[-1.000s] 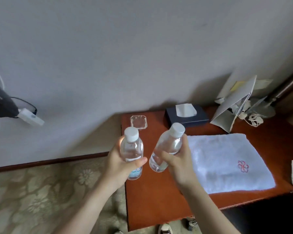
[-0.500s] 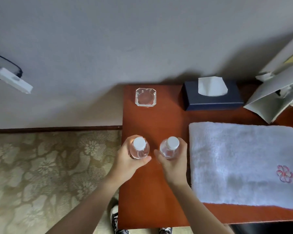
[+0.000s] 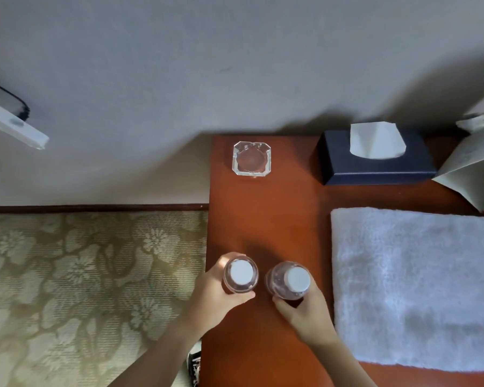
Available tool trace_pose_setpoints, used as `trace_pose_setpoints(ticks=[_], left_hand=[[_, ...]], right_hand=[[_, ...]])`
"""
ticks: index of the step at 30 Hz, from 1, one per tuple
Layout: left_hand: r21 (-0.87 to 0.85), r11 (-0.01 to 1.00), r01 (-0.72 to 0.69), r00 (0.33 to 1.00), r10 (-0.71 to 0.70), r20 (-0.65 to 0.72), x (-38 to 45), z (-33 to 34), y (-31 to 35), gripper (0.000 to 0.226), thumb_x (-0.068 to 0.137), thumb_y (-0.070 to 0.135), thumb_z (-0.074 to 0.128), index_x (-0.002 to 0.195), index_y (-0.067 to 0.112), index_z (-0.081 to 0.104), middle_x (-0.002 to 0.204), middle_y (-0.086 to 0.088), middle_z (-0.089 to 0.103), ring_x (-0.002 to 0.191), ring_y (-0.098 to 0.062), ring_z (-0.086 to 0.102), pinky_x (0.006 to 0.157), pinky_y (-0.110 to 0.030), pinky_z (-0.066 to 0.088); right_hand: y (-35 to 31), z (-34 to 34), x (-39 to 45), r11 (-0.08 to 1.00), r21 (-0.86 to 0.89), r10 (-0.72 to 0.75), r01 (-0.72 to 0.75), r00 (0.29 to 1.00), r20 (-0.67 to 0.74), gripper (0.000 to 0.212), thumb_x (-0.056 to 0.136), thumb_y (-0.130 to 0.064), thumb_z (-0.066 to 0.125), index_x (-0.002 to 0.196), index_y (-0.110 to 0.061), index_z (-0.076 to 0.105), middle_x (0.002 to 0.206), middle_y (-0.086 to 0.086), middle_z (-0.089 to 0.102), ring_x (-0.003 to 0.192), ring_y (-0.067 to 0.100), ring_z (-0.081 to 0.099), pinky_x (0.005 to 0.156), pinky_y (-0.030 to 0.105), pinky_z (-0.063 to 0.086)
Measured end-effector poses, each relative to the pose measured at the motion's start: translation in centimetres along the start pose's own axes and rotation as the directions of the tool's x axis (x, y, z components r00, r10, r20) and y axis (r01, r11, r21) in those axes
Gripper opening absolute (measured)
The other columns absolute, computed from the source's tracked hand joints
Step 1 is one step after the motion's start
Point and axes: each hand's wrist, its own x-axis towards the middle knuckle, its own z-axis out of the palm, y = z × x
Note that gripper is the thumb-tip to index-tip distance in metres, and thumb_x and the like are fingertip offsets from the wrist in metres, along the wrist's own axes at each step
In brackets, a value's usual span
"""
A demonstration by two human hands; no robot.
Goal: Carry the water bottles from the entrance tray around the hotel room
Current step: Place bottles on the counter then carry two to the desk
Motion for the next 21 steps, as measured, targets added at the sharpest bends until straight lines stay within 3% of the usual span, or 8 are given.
trace_pose_setpoints(ticks=[3,6,11,15,21], left_hand=[[-0.006,1.000,0.011,0.999,-0.011,-0.034,1.2,0.0,-0.8,0.074,0.058,0.036,0.092,0.120,0.039,0.051,0.114,0.019,0.068,0.106,-0.005,0.067,0.092,-0.037,0.056],[-0.036,0.999,0.001,0.998,-0.003,-0.055,4.0,-0.3,-0.8,0.067,0.060,0.030,0.093,0.116,0.033,0.056,0.106,0.019,0.071,0.103,-0.004,0.067,0.094,-0.037,0.054],[-0.048,0.996,-0.069,0.996,0.066,-0.057,9.5,-1.4,0.0,0.066,0.062,0.025,0.092,0.121,0.023,0.060,0.112,0.013,0.072,0.107,0.001,0.065,0.096,-0.025,0.051],[-0.019,0.991,-0.132,0.982,0.128,-0.139,13.0,-1.7,0.9,0.070,0.064,0.025,0.091,0.118,0.043,0.050,0.114,0.021,0.067,0.106,0.013,0.059,0.089,-0.005,0.042],[0.045,0.986,-0.162,0.941,0.168,-0.293,16.5,-1.4,1.1,0.057,0.069,0.038,0.085,0.107,0.057,0.047,0.110,0.032,0.063,0.105,0.016,0.058,0.085,-0.007,0.045]], right_hand=[[0.1,-0.3,1.6,0.999,-0.045,0.009,-0.007,0.999,0.035,0.063,0.062,-0.031,0.085,0.110,-0.054,0.051,0.108,-0.019,0.066,0.105,0.005,0.064,0.089,0.024,0.051],[0.4,0.3,4.4,0.998,-0.065,0.007,-0.007,1.000,0.007,0.065,0.058,-0.034,0.088,0.110,-0.045,0.051,0.108,-0.009,0.066,0.106,0.013,0.063,0.091,0.034,0.052],[0.2,1.0,10.4,0.993,-0.104,-0.068,0.061,0.996,-0.060,0.060,0.065,-0.030,0.089,0.111,-0.038,0.051,0.110,-0.007,0.063,0.104,0.008,0.060,0.088,0.019,0.046],[-0.1,1.5,15.0,0.979,-0.179,-0.123,0.103,0.987,-0.108,0.050,0.070,-0.035,0.085,0.110,-0.027,0.057,0.103,-0.011,0.062,0.094,0.005,0.058,0.078,0.009,0.041],[-0.5,2.6,18.1,0.971,-0.224,-0.117,0.077,0.978,-0.171,0.056,0.076,-0.042,0.079,0.122,-0.023,0.053,0.107,-0.018,0.058,0.093,0.001,0.052,0.076,0.009,0.040]])
